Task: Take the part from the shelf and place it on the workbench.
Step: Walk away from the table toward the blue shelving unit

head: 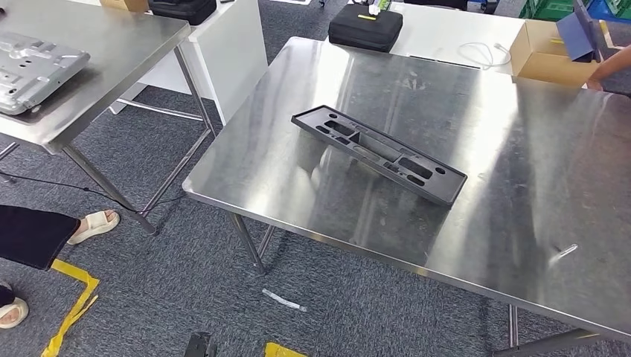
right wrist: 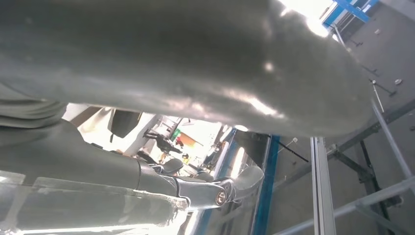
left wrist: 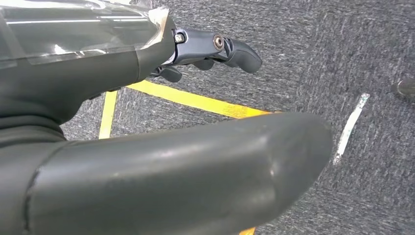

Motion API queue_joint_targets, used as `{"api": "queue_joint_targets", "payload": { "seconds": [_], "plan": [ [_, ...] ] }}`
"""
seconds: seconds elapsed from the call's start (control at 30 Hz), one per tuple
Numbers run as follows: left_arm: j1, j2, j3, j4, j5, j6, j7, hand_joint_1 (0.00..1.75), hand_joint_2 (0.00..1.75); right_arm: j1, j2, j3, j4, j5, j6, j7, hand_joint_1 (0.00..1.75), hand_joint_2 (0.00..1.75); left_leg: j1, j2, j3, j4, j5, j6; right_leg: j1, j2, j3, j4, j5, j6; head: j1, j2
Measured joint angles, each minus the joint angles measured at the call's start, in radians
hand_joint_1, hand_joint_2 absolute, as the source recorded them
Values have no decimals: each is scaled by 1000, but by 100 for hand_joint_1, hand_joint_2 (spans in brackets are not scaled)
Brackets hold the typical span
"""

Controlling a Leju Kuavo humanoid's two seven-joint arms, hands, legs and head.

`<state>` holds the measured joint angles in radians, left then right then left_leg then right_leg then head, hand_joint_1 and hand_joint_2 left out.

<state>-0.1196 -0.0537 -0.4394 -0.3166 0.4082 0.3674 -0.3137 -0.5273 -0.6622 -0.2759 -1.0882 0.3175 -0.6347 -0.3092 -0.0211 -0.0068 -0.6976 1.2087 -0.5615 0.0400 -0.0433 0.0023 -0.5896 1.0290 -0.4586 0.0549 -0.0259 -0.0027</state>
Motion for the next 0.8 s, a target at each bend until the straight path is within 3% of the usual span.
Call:
{"api": "queue_joint_targets", "payload": {
  "seconds": [0.07,0.1,0.13,0.23,0.3,0.37,0.4,0.47,0.53,0.57,0.6,0.63,0.7,0.77,0.8],
  "plan": [
    [0,0,0,0,0,0,0,0,0,0,0,0,0,-4,0,0,0,0,9,0,-30,97,-45,-7,3,-1,-13,0,10,-7,0,0],
    [0,0,0,0,0,0,0,0,0,0,0,1,0,-5,0,0,0,0,13,0,-21,98,-42,-7,3,-2,-19,0,15,-6,0,0],
    [0,0,0,0,0,0,0,0,0,0,0,1,0,-6,0,0,0,0,16,0,10,59,-24,-7,4,-2,-24,1,20,-4,0,0],
    [-5,0,0,0,0,0,-1,0,0,-3,-4,1,-1,-6,0,0,0,0,17,-2,138,-135,35,0,5,-2,-32,1,33,8,2,0],
    [-8,0,0,0,0,0,-2,0,0,-8,-5,2,-1,-6,-1,0,0,0,8,-3,153,-172,44,7,6,-3,-35,-2,43,23,5,0],
    [-8,0,0,0,0,0,-3,0,0,-8,-5,4,0,-7,-3,0,0,0,-1,-3,146,-177,62,23,2,-3,-38,-9,54,40,5,0],
    [-8,1,0,0,0,0,-3,0,0,-6,-4,5,1,-8,-4,0,0,0,-3,-2,142,-182,73,32,0,-3,-46,-5,49,43,6,0],
    [-9,2,0,0,0,0,-3,0,0,-4,-4,5,4,-10,-6,0,0,0,-2,1,125,-190,96,48,-1,-3,-78,58,-5,34,8,0],
    [-9,2,0,0,0,-1,-3,0,0,-2,-3,6,6,-14,-8,0,0,0,-3,3,101,-190,114,56,4,-2,-117,185,-84,23,12,0],
    [-9,1,-1,0,0,-1,-4,0,0,0,-2,6,6,-17,-9,1,0,0,-5,3,89,-190,122,57,8,-2,-127,237,-106,24,12,0],
    [-9,1,-1,0,0,-2,-4,0,0,4,-2,7,7,-20,-10,1,0,0,-6,3,77,-190,131,58,10,-2,-122,261,-113,28,12,0],
    [-9,1,-1,0,0,-2,-4,0,0,8,-2,7,8,-24,-11,2,0,0,-7,3,66,-190,139,57,12,-2,-97,246,-105,35,12,0],
    [-9,1,-1,0,0,-1,-4,0,0,15,-3,5,9,-33,-13,3,0,0,-8,3,47,-188,155,54,14,-3,-1,118,-78,45,13,0],
    [-9,1,-1,0,0,-1,-5,0,0,21,-6,0,8,-42,-16,3,0,0,-11,2,37,-186,170,46,23,-2,82,-2,-68,38,12,0],
    [-8,1,-1,0,0,-2,-5,0,0,24,-8,-2,8,-46,-17,2,0,0,-12,1,34,-186,177,42,28,-1,95,-27,-69,30,13,0]
  ]
}}
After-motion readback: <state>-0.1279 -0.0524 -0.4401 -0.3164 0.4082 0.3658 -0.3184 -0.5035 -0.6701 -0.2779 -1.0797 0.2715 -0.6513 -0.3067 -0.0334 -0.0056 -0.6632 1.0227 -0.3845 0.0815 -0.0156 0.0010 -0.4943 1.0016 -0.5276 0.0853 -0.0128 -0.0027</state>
